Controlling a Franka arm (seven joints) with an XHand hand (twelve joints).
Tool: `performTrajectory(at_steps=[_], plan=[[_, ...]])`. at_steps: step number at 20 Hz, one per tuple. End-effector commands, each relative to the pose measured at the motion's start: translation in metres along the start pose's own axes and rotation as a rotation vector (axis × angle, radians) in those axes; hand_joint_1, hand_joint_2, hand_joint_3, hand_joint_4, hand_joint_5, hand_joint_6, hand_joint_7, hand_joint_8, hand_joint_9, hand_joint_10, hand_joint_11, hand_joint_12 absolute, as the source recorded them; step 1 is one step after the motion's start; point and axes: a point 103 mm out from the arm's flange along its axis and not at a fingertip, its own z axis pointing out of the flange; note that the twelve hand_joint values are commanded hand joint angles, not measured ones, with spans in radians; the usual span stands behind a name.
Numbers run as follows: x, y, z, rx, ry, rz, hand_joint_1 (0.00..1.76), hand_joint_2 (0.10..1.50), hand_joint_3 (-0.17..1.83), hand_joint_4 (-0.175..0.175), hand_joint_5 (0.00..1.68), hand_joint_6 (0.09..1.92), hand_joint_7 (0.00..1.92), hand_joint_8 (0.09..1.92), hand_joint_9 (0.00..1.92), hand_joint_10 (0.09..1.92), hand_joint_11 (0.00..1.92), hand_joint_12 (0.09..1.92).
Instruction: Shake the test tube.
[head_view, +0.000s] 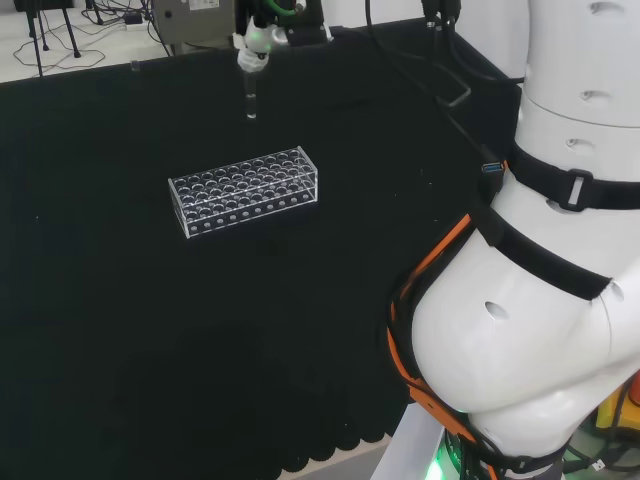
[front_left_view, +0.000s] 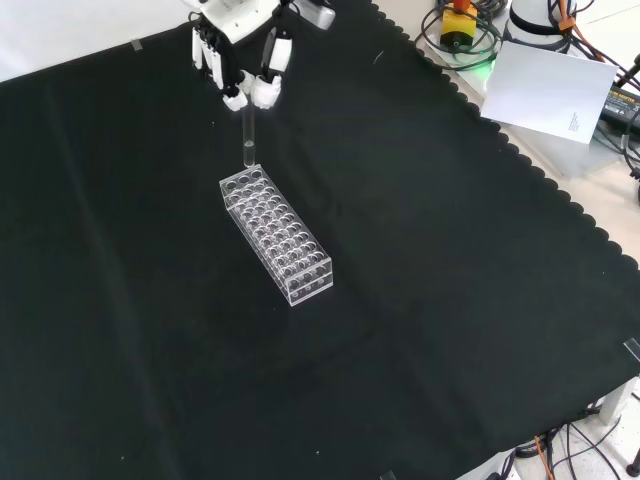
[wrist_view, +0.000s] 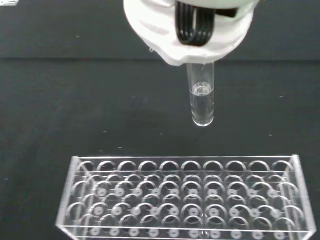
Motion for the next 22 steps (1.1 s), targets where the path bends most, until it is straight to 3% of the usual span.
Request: performTrajectory(at_steps=[1, 6, 10, 15, 22], plan=[[0.035, -0.002, -0.001, 0.005, 0.021, -0.049, 1.43, 0.78, 0.31, -0.175, 1.36, 0.36, 1.71, 0.54, 1.37, 0.41, 1.03, 1.15], [0.061, 0.001, -0.004, -0.001, 0.034, -0.1, 1.43, 0.78, 0.32, -0.175, 1.36, 0.36, 1.71, 0.54, 1.37, 0.41, 1.02, 1.15], [0.062, 0.002, -0.006, -0.003, 0.032, -0.099, 1.43, 0.78, 0.32, -0.175, 1.36, 0.36, 1.71, 0.54, 1.37, 0.41, 1.02, 1.15], [0.031, -0.002, -0.005, 0.004, 0.003, -0.034, 1.43, 0.78, 0.32, -0.175, 1.36, 0.36, 1.71, 0.54, 1.37, 0.41, 1.02, 1.15], [-0.035, -0.016, -0.006, 0.012, -0.046, 0.105, 1.43, 0.78, 0.33, -0.175, 1.36, 0.36, 1.71, 0.54, 1.37, 0.41, 1.02, 1.15]])
